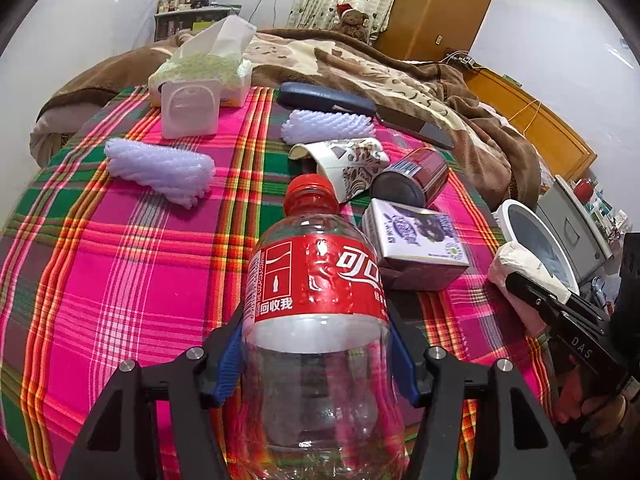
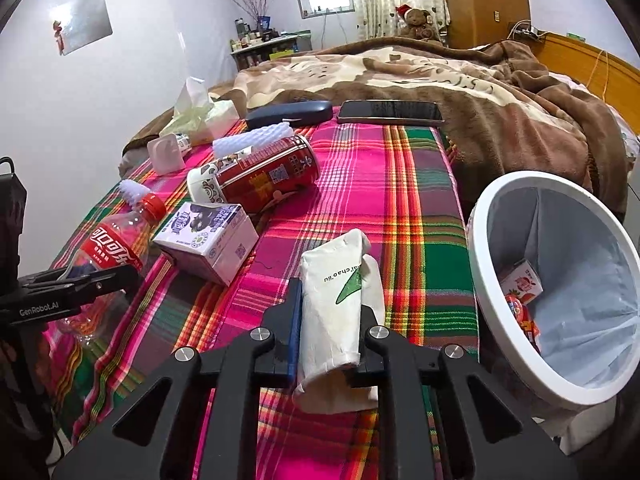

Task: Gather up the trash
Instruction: 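Carry the bottle and tissue pack over the white bin and open both grippers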

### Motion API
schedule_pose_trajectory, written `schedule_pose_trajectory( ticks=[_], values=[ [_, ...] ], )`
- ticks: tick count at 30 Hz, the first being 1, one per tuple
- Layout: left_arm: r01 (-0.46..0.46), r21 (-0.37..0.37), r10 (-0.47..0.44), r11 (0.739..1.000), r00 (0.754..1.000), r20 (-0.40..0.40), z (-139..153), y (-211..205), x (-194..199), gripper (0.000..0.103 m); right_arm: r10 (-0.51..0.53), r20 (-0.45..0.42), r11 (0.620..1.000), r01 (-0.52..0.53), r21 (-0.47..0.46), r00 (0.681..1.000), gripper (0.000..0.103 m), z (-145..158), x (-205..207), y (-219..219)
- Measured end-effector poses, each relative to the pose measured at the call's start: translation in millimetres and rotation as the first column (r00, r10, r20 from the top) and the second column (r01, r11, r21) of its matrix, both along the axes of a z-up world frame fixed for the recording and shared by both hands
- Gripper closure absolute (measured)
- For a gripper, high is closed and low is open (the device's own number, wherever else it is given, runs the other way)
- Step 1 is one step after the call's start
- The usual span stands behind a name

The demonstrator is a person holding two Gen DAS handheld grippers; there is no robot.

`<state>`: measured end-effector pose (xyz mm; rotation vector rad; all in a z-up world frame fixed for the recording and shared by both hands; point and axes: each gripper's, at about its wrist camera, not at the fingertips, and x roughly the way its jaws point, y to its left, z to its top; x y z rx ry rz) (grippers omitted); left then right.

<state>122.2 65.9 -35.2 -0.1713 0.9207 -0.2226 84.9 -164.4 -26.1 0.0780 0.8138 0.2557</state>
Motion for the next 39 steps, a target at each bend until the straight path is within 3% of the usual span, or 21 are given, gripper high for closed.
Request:
schedule_pose_trajectory(
  ticks=[20, 39],
  values=[
    [0.078, 0.032, -0.081, 0.996, 0.990, 0.116, 52, -51, -21, 0.041, -0.072, 0.084, 0.996, 0.067, 0.054, 0.994, 0.087, 35, -20, -37],
    [0.245, 0.079, -0.256, 0.966, 0.947, 0.192, 80, -154, -9, 0.041, -0.227, 0.105, 0.974, 0.224, 0.040, 0.968, 0.087, 47, -25, -107]
  ],
)
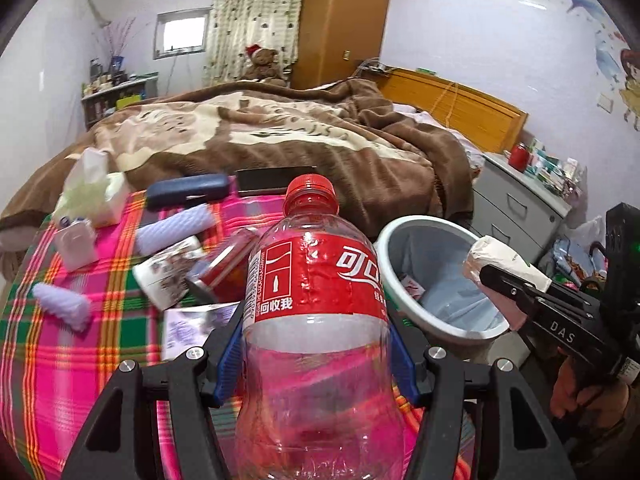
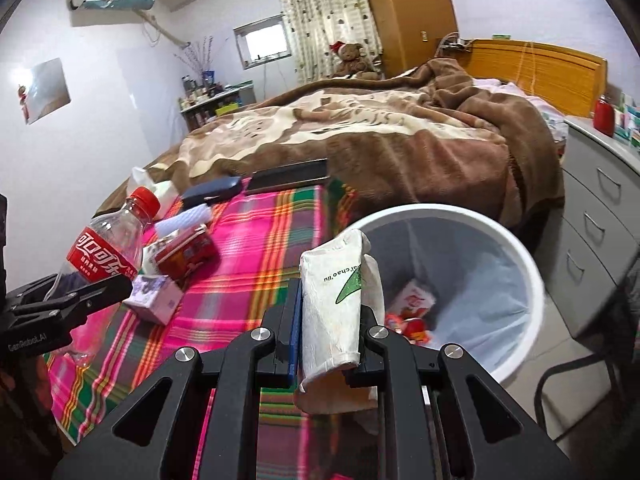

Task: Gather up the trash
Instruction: 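Carry the bottle and tissue pack over the white bin and open both grippers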

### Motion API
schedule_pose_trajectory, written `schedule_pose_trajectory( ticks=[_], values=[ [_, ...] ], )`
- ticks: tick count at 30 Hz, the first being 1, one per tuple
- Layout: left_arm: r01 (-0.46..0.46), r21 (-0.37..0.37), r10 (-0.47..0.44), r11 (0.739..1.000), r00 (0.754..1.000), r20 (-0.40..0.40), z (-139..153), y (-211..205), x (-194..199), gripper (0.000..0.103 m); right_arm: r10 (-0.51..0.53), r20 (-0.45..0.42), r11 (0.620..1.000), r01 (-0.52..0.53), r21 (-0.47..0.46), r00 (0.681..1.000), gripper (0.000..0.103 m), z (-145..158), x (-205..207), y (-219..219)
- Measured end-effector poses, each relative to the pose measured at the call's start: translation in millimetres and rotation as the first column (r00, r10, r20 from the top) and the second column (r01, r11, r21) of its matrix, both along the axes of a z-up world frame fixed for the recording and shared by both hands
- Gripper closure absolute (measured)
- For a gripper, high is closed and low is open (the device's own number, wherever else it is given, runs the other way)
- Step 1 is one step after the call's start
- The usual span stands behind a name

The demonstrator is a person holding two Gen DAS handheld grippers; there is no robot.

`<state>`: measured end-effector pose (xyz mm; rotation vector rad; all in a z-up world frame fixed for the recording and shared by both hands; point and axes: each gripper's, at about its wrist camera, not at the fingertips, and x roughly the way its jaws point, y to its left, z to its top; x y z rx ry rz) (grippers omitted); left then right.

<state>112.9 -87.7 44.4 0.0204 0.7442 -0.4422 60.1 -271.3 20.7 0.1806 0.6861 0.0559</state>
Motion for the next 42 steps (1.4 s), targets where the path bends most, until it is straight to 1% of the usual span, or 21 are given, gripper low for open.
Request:
schedule_pose_trajectory(
  ticks=[11, 14, 16, 18, 21, 24, 28, 34, 37, 38, 40, 41, 42],
  values=[
    [0.122, -0.006, -0.122, 0.993, 0.992, -0.014, -2, -65, 11, 0.041, -0.083, -0.023, 0.997, 0.083, 0.005, 0.996, 0.087, -4, 3, -40],
    [0.154, 0.010, -0.154, 0.988, 0.988, -0.023, -5, -87, 15, 0.041, -0.109, -0.040, 0.994, 0.109, 0.009, 0.993, 0.087, -8, 5, -52],
    [0.168, 0.006, -0.168, 0.986, 0.985, -0.036, -8, -98, 18, 0.041, -0.119, -0.053, 0.993, 0.120, 0.009, 0.991, 0.087, -12, 7, -58],
    [0.185, -0.002, -0.185, 0.983, 0.982, -0.048, -11, -107, 22, 0.041, -0.124, -0.074, 0.992, 0.124, 0.007, 0.990, 0.087, -16, 9, -63],
    [0.205, 0.006, -0.204, 0.979, 0.977, -0.055, -16, -123, 27, 0.041, -0.121, -0.099, 0.993, 0.122, -0.001, 0.988, 0.087, -22, 12, -67],
    [0.211, -0.006, -0.211, 0.977, 0.974, -0.085, -24, -132, 35, 0.041, -0.121, -0.116, 0.993, 0.122, -0.001, 0.986, 0.087, -25, 13, -71],
    [0.222, 0.000, -0.221, 0.975, 0.970, -0.104, -32, -147, 42, 0.041, -0.135, -0.139, 0.991, 0.136, -0.008, 0.981, 0.087, -29, 17, -77],
    [0.236, -0.013, -0.236, 0.972, 0.965, -0.118, -36, -162, 53, 0.041, -0.134, -0.167, 0.991, 0.132, -0.023, 0.977, 0.087, -35, 22, -82],
    [0.223, -0.027, -0.225, 0.974, 0.969, -0.104, -37, -163, 56, 0.040, -0.135, -0.175, 0.991, 0.130, -0.039, 0.975, 0.086, -37, 23, -84],
    [0.223, -0.027, -0.225, 0.974, 0.969, -0.105, -37, -165, 56, 0.039, -0.136, -0.179, 0.990, 0.131, -0.043, 0.974, 0.084, -37, 24, -84],
    [0.230, -0.022, -0.231, 0.973, 0.967, -0.105, -37, -166, 56, 0.039, -0.140, -0.182, 0.990, 0.133, -0.046, 0.973, 0.073, -38, 23, -85],
    [0.231, -0.021, -0.232, 0.973, 0.968, -0.101, -37, -166, 56, 0.038, -0.143, -0.179, 0.989, 0.137, -0.049, 0.973, 0.056, -38, 23, -85],
    [0.229, -0.021, -0.230, 0.973, 0.968, -0.099, -36, -165, 55, 0.038, -0.145, -0.173, 0.989, 0.138, -0.050, 0.974, 0.042, -37, 22, -85]
  ],
)
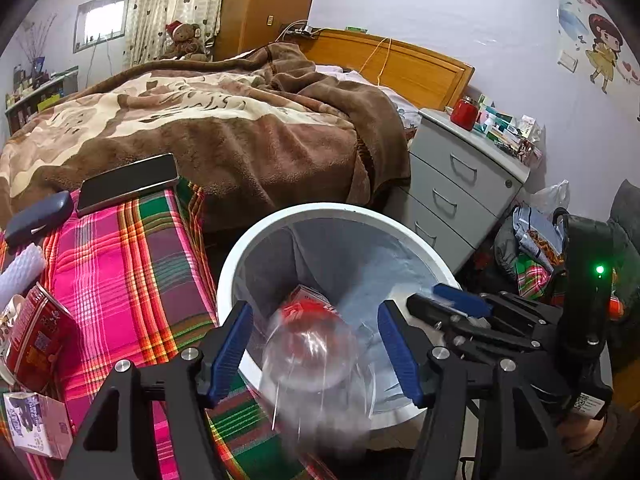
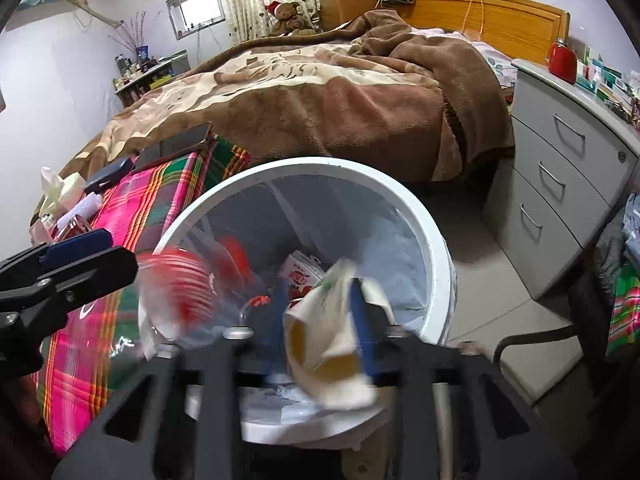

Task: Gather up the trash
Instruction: 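Carry the bottle and tissue pack over the white bin and open both grippers, then withdraw both grippers from the bin back over the plaid cloth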

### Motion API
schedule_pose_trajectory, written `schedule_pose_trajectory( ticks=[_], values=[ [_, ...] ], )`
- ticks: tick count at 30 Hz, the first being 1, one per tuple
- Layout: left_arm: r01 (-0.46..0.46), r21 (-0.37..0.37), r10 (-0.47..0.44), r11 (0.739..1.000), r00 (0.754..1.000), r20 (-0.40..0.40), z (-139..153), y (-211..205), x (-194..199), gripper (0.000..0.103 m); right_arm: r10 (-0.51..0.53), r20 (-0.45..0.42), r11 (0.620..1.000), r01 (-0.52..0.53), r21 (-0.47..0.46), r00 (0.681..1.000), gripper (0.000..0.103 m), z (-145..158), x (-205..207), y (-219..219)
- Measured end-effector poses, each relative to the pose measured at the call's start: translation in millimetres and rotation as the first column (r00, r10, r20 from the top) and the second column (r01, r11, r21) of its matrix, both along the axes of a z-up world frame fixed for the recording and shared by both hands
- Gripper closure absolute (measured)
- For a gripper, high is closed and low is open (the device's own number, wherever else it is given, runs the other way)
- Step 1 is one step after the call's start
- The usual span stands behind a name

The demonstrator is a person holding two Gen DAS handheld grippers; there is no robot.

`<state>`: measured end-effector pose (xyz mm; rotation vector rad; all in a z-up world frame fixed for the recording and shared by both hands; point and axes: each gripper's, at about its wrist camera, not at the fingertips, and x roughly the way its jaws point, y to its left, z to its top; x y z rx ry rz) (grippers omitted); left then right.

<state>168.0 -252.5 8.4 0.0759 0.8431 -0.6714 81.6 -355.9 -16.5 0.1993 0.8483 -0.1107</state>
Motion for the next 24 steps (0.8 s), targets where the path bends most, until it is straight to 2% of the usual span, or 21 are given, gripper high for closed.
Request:
schedule_pose_trajectory(
  ticks=[15, 24],
  values=[
    [-0.053, -0.018, 0.053, 0.998, 0.999, 0.009, 11, 35, -13, 0.036, -0.027, 0.051, 1.000, 0.027, 0.009, 0.998, 0.040, 13, -13, 9],
    [-0.101, -0.024, 0.102, 0.995, 0.994, 0.024, 16, 69, -27, 0.036, 0.000, 0.086, 1.000, -0.001, 0.011, 0.996, 0.040, 20, -15, 29]
  ],
)
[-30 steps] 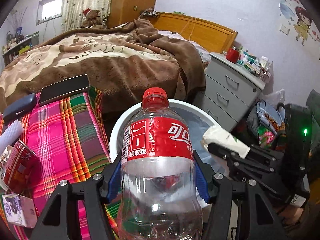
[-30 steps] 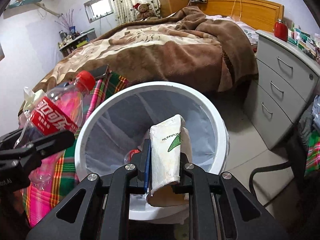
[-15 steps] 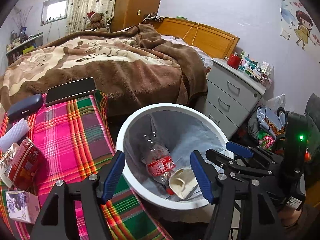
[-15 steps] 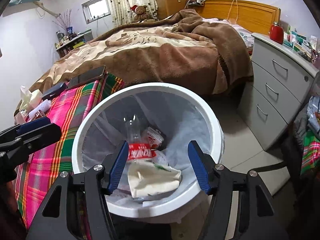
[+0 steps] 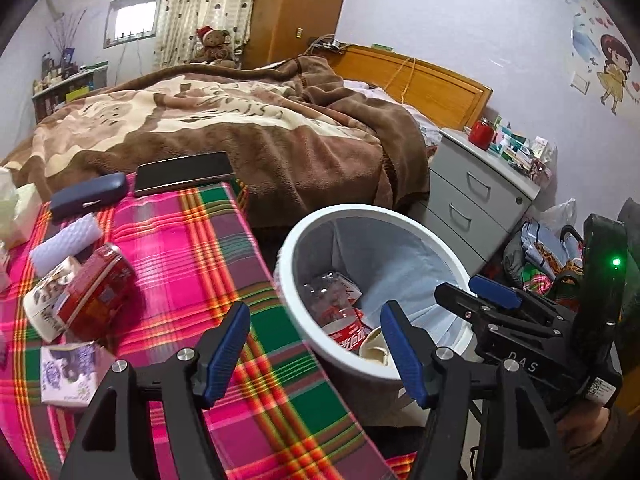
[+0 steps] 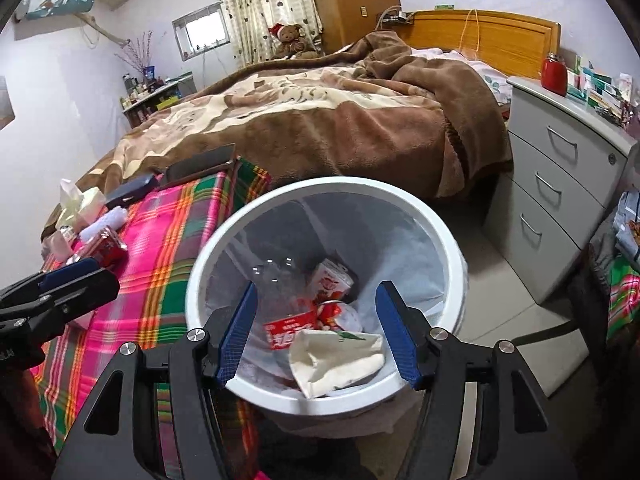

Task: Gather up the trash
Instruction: 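Withdraw both grippers from the bin back over the plaid cloth, then grasp the white foam net sleeve with the left gripper while the right grasps the purple juice box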

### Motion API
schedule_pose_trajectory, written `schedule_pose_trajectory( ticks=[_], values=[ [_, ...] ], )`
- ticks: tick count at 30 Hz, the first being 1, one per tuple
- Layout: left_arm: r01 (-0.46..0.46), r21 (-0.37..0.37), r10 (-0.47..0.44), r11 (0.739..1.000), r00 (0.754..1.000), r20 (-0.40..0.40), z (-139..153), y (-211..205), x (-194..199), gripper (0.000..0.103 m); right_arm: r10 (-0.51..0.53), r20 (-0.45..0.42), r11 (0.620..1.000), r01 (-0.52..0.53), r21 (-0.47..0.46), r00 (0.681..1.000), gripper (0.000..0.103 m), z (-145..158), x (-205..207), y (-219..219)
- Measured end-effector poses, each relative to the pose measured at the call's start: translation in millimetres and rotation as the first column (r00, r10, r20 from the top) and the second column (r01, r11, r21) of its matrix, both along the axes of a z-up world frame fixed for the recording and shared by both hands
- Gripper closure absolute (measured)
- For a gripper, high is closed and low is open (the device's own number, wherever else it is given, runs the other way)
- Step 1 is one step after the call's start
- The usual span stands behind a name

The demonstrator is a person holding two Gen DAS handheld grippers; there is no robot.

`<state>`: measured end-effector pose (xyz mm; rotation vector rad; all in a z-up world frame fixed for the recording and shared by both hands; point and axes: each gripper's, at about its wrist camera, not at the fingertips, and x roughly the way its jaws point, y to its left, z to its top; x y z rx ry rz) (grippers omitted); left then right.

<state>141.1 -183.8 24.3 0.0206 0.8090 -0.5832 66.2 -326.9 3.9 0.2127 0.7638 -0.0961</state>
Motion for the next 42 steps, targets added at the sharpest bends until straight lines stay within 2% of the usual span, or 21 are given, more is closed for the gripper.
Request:
schedule_pose_trajectory(
  ticks=[12, 21, 35, 42],
  values=[
    [-0.083, 0.009, 0.083, 0.996, 0.996, 0.042, 8, 53, -19, 0.036, 0.050, 0.030, 0.999, -0.050, 0.004, 0.998, 0.040, 6, -1, 35],
    [-0.167, -0.005, 0.167, 0.986, 0.985, 0.046, 6, 107, -25, 0.036, 0.143, 0.039, 0.990, -0.144, 0.006, 0.989, 0.040, 4, 6, 73],
    [-0.337, 0.002, 0.336, 0.942, 0.940, 0.052, 1, 197, -21, 0.036, 0.300, 0.022, 0.954, -0.301, 0.014, 0.954, 0.040, 0, 19, 131],
    [-0.406, 0.017, 0.406, 0.914, 0.913, 0.034, -8, 236, -11, 0.035, 0.392, 0.013, 0.920, -0.393, 0.018, 0.920, 0.040, -3, 30, 160]
  ],
)
